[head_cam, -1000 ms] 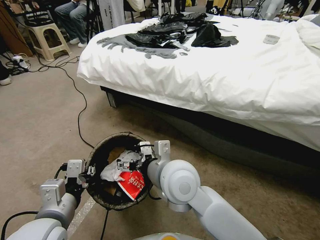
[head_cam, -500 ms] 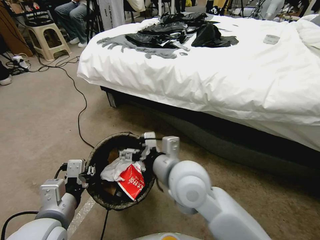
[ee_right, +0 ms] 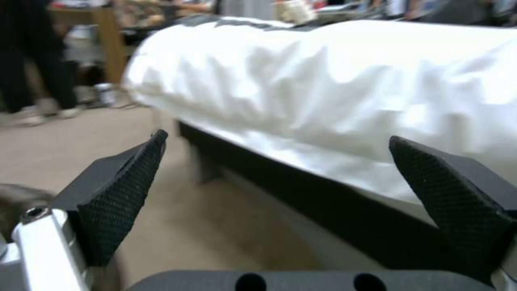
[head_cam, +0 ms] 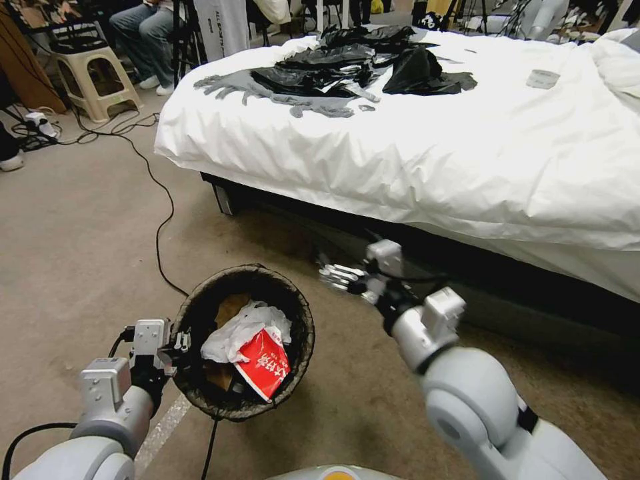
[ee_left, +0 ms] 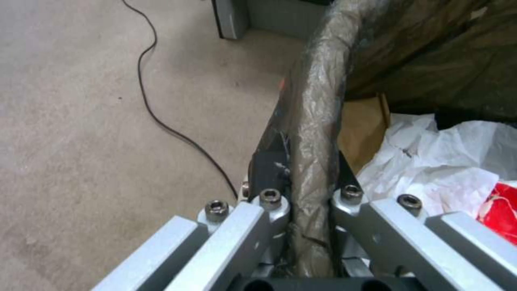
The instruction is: Pick up the trash bin, then pick up the garbage from the floor and place it into the trash bin.
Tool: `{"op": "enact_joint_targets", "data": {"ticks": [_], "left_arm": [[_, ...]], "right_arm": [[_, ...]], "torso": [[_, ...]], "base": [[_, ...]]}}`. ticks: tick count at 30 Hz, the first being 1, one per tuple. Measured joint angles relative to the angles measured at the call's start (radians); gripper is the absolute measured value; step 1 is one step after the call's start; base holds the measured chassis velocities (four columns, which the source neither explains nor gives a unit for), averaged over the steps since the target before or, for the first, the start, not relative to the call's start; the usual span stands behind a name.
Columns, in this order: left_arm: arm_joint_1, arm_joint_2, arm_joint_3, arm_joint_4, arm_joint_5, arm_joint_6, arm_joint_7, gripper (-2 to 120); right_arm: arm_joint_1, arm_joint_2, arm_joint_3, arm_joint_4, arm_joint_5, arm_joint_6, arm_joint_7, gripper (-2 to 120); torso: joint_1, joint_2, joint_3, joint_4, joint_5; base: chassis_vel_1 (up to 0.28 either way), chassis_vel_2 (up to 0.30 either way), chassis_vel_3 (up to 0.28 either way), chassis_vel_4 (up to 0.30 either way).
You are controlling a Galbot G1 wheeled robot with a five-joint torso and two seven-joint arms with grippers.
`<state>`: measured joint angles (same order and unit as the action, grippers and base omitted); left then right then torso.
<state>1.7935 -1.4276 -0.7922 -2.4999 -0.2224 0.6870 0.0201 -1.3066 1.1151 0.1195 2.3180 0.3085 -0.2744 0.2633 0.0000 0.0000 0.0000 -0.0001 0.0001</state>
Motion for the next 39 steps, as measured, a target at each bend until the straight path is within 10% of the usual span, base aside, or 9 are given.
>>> {"op": "enact_joint_targets", "data": {"ticks": [10,39], "left_arm": [[0.000,0.000,0.000,0.000,0.000,0.000,0.000,1],[0.000,0.000,0.000,0.000,0.000,0.000,0.000,1]], "right_arm": [[-0.271,0.092,0.216,0.020,-0.143,0.124,-0.042,100],[-0.413,0.212,0.278,0.037,-0.237,0.169,-0.055,100]], "torso": [[0.000,0.000,0.000,0.0000,-0.0002],[0.000,0.000,0.000,0.0001,-0.0002]], "base": [[0.000,0.000,0.000,0.000],[0.002,0.002,0.002,0.002]]}}
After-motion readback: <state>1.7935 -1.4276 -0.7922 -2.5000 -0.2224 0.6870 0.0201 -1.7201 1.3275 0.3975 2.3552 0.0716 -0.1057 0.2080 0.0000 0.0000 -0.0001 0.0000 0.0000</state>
